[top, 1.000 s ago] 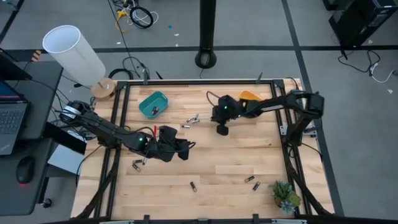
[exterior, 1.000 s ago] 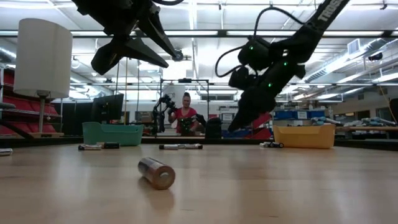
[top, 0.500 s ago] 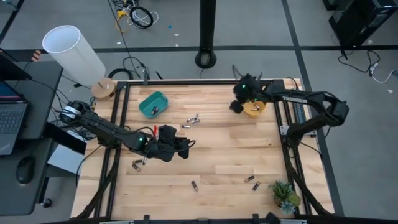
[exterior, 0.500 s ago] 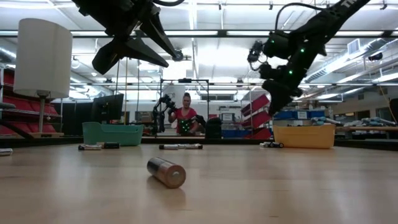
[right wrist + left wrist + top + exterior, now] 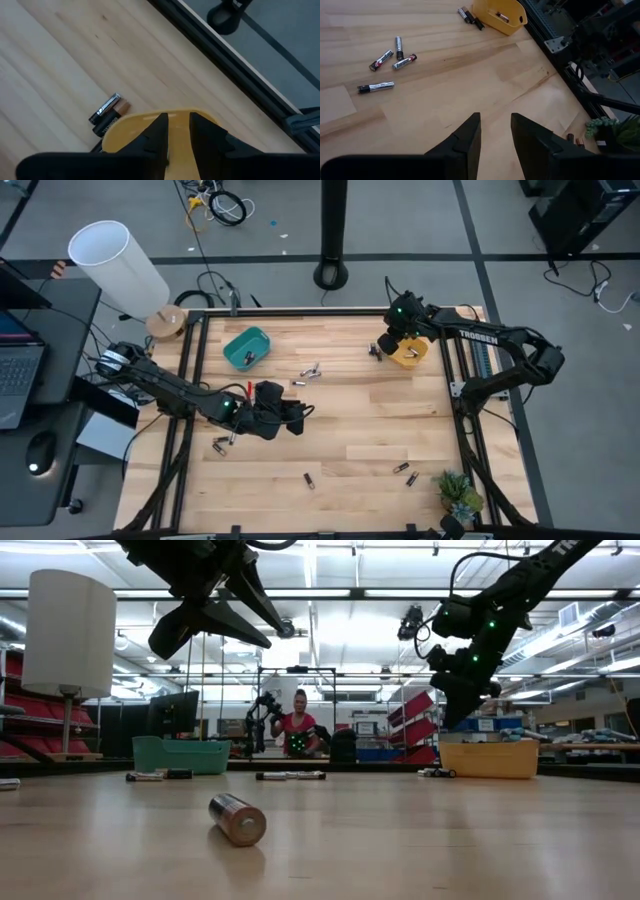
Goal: Sort batteries
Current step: Put the silver battery into the yellow bin, then put the black battery into the blue bin
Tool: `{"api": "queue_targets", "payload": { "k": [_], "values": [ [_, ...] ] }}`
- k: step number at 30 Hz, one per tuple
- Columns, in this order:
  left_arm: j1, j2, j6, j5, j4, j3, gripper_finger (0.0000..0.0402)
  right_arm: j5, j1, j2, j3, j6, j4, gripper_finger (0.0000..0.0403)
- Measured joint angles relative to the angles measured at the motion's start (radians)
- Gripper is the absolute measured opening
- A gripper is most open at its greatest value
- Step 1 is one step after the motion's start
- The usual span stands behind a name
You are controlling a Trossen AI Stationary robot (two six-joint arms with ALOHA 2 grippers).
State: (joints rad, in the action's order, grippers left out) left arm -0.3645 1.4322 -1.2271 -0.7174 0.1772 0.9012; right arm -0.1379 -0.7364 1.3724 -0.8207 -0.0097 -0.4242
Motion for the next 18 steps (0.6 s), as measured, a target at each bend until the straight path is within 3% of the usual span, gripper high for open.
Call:
{"api": "queue_targets", "payload": {
  "k": [6, 10, 14, 18],
  "values": [
    [0.000, 0.000, 0.019, 0.000, 0.000, 0.000, 0.0119, 0.008, 0.005, -0.010, 0.000, -0.001, -0.003, 0.0092],
    [0.004, 0.000, 0.016, 0.019, 0.000, 0.000, 0.0119, 0.097, 0.037, -0.048, -0.001, 0.005, 0.006, 0.0091],
    [0.024, 0.000, 0.021, 0.198, 0.009, 0.009, 0.0119, 0.250, 0.097, -0.072, -0.002, 0.042, 0.031, 0.0094],
    [0.011, 0.000, 0.206, 0.373, -0.002, 0.048, 0.0119, 0.421, 0.199, -0.083, -0.002, 0.013, 0.074, 0.0096]
  ]
}}
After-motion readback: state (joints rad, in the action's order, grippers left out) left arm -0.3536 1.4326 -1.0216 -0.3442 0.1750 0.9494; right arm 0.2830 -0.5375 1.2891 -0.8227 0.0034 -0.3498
